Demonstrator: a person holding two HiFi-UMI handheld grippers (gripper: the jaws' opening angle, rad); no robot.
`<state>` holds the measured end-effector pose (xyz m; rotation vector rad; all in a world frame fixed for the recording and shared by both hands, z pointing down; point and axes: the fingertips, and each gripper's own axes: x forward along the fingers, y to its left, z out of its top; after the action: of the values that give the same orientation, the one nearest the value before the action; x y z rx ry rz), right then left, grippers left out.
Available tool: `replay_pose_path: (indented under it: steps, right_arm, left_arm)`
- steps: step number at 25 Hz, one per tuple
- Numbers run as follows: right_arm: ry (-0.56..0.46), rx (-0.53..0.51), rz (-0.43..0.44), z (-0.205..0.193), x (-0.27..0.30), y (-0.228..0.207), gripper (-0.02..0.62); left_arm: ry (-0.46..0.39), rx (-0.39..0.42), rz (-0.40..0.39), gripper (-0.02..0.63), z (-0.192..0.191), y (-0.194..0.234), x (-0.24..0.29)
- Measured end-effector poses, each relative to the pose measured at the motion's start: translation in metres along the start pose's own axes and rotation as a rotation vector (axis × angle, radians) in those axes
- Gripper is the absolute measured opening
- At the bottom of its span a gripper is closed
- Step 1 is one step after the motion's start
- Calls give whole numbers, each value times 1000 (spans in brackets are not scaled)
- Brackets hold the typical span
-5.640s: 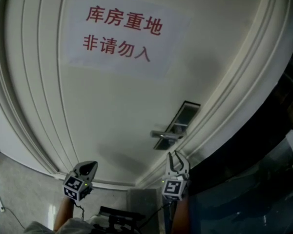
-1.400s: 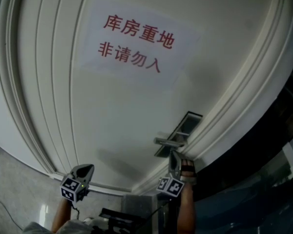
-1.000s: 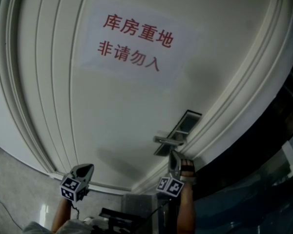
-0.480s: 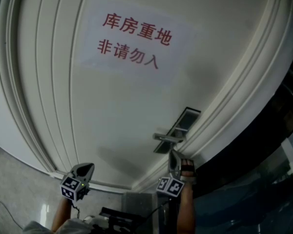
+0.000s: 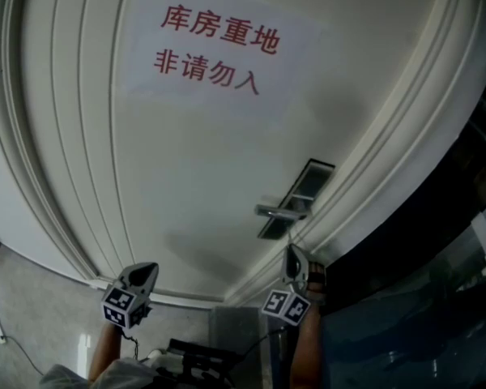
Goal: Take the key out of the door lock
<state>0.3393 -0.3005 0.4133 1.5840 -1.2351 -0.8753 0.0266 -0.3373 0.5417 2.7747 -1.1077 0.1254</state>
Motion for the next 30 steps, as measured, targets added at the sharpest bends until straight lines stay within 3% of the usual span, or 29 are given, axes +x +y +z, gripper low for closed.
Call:
replay_pose_path:
  steps: [18, 30]
  right_arm:
    - [-18, 679, 22, -18, -60, 33, 21]
    - [-41, 1017, 79, -12, -85, 51, 20]
  left_arm:
    - [-5, 34, -28, 5, 7, -13, 2]
    - [-16, 53, -1, 5, 11, -15, -6]
